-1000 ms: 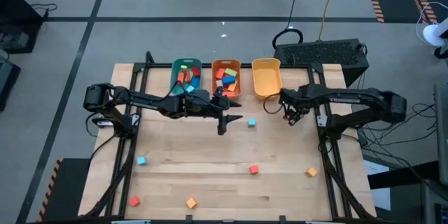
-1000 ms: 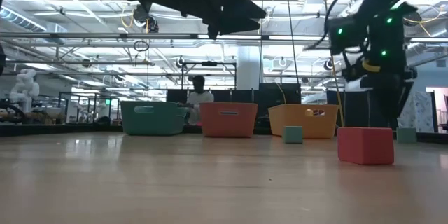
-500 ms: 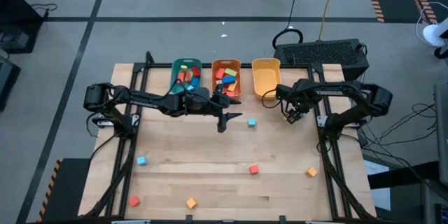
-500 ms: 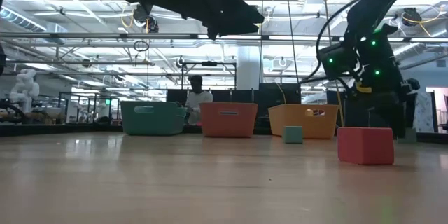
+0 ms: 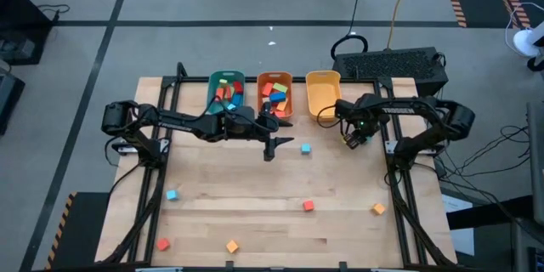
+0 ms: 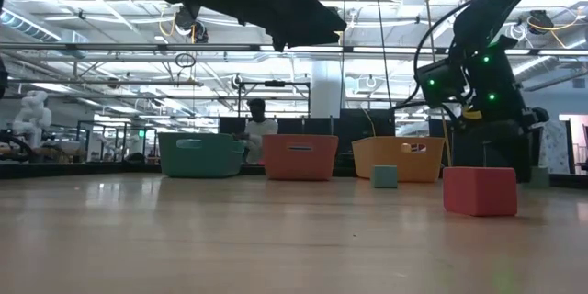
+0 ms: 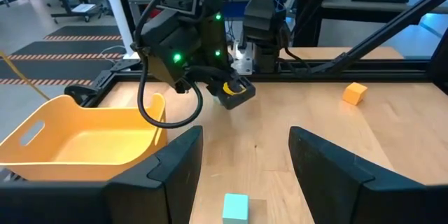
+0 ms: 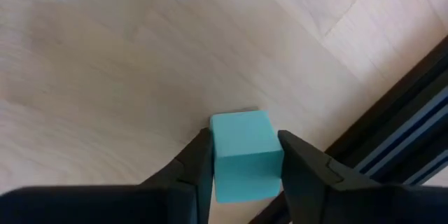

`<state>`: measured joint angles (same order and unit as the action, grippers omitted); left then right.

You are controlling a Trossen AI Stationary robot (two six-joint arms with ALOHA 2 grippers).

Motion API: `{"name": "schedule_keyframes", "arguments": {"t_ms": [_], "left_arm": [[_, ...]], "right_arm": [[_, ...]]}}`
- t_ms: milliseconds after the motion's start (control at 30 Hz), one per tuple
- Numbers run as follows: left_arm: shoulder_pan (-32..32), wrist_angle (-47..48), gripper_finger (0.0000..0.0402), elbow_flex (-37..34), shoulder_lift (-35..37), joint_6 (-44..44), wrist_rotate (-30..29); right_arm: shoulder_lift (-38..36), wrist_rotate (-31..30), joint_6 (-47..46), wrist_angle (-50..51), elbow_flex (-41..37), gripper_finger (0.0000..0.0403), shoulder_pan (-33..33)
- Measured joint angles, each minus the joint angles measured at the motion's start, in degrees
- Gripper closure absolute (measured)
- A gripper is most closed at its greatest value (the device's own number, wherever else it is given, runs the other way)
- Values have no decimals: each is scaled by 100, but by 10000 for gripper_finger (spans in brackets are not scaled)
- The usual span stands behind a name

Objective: Sort blocks by size
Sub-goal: Put the right light blue cube block into the yellow bin

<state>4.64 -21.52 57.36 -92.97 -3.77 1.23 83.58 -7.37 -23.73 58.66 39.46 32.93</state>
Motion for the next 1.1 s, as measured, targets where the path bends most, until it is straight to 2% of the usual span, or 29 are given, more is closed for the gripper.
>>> {"name": "schedule_keyframes", "arguments": {"t_ms": [333, 700, 900, 1100], "left_arm": [[0, 15, 187, 0, 0, 2, 0], [0, 4, 187, 0, 0, 0, 2], [9, -1, 187, 0, 0, -2, 2], [31, 0, 187, 2, 0, -4, -83]], "right_arm": [[-567, 37, -53, 26, 159, 289, -168], [-1301, 293, -8, -177, 1331, 290, -532], [-1201, 283, 434, -1179, 1785, 290, -501], [-563, 325, 771, -1908, 1812, 289, -192]]}}
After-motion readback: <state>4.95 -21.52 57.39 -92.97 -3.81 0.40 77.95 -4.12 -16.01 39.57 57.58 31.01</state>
